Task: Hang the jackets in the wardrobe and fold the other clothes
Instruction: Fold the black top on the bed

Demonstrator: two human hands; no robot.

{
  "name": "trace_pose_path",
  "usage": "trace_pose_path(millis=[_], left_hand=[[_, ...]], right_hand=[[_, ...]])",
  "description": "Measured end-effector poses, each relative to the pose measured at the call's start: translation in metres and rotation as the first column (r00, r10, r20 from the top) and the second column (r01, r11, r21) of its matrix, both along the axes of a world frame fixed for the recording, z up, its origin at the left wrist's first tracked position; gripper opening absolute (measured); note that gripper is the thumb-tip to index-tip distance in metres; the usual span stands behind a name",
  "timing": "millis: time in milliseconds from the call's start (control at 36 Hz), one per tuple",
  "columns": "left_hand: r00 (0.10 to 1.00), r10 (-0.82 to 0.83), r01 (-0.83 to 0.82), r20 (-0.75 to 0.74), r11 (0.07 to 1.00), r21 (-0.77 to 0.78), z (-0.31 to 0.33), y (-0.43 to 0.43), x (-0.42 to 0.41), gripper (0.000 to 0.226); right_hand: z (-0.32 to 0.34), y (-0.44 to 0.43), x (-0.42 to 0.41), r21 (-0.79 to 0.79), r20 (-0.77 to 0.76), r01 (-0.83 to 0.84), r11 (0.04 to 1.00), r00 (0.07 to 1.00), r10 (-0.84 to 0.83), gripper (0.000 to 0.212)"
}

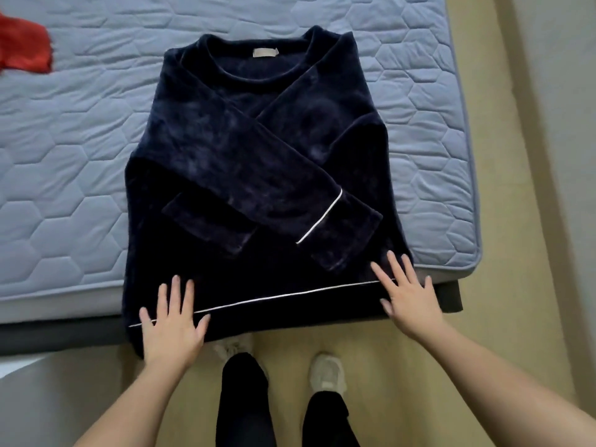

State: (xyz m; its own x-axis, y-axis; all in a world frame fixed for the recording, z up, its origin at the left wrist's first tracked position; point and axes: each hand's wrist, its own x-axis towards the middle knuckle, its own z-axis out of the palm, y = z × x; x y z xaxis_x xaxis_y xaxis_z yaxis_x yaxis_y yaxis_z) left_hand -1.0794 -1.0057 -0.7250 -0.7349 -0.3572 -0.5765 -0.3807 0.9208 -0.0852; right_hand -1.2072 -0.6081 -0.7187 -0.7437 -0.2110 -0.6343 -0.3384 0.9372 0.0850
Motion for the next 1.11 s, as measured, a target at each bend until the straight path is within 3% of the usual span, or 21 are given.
trace_pose_path(millis=[56,111,167,222,278,361,528,583,667,722,889,1000,1111], left_hand=[[0.992,0.13,-0.13,0.006,0.992,0.003,0.007,-0.003,0.023,0.07],[0.95,0.307,-0.306,-0.051,0.951,0.041,0.015,-0.003,0.036,0.067],[0.833,0.536,-0.524,-0.136,0.844,0.114,0.015,-0.004,0.044,0.063],[0.687,0.696,-0.673,-0.208,0.718,0.181,0.01,-0.01,0.046,0.063],[0.572,0.786,-0.75,-0.235,0.617,0.237,0.003,-0.02,0.041,0.065],[0.507,0.847,-0.792,-0.159,0.53,0.302,-0.006,-0.035,0.029,0.065],[0.426,0.905,-0.829,0.0,0.39,0.4,-0.004,-0.057,0.029,0.042],[0.306,0.949,-0.837,0.071,0.233,0.494,0.003,-0.058,0.042,0.04],[0.058,0.958,-0.761,0.281,-0.14,0.634,0.017,-0.052,0.064,0.03],[-0.014,0.943,-0.714,0.334,-0.243,0.657,0.027,-0.048,0.075,0.029],[-0.06,0.949,-0.724,0.309,-0.255,0.641,0.068,-0.042,0.104,0.034],[-0.094,0.938,-0.793,0.334,-0.273,0.545,0.106,-0.038,0.134,0.021],[-0.148,0.911,-0.812,0.386,-0.334,0.478,0.144,-0.033,0.155,0.038]], right_hand=[[0.008,0.003,0.008,-0.064,-0.013,0.132,0.989,0.991,-0.134,0.078],[0.012,0.003,0.015,-0.222,-0.045,0.388,0.895,0.913,-0.407,0.074],[0.009,0.004,0.02,-0.431,0.014,0.652,0.623,0.696,-0.718,0.069],[0.004,0.003,0.018,-0.503,0.129,0.786,0.359,0.479,-0.868,0.067],[-0.001,0.004,0.012,-0.48,0.207,0.842,0.246,0.381,-0.901,0.068],[-0.005,0.009,0.005,-0.454,0.27,0.873,0.177,0.324,-0.907,0.063],[0.002,0.02,0.004,-0.319,0.535,0.941,0.111,0.276,-0.798,0.024],[0.007,0.026,0.01,-0.283,0.594,0.956,0.077,0.238,-0.768,0.021],[0.015,0.034,0.021,-0.279,0.66,0.959,-0.055,0.149,-0.737,0.011],[0.025,0.037,0.028,-0.3,0.657,0.948,-0.103,0.127,-0.743,0.008],[0.078,0.044,0.047,-0.288,0.636,0.949,-0.129,0.089,-0.766,0.018],[0.125,0.054,0.07,-0.216,0.63,0.964,-0.158,0.013,-0.776,0.021],[0.165,0.057,0.087,-0.161,0.611,0.957,-0.243,-0.096,-0.786,0.023]])
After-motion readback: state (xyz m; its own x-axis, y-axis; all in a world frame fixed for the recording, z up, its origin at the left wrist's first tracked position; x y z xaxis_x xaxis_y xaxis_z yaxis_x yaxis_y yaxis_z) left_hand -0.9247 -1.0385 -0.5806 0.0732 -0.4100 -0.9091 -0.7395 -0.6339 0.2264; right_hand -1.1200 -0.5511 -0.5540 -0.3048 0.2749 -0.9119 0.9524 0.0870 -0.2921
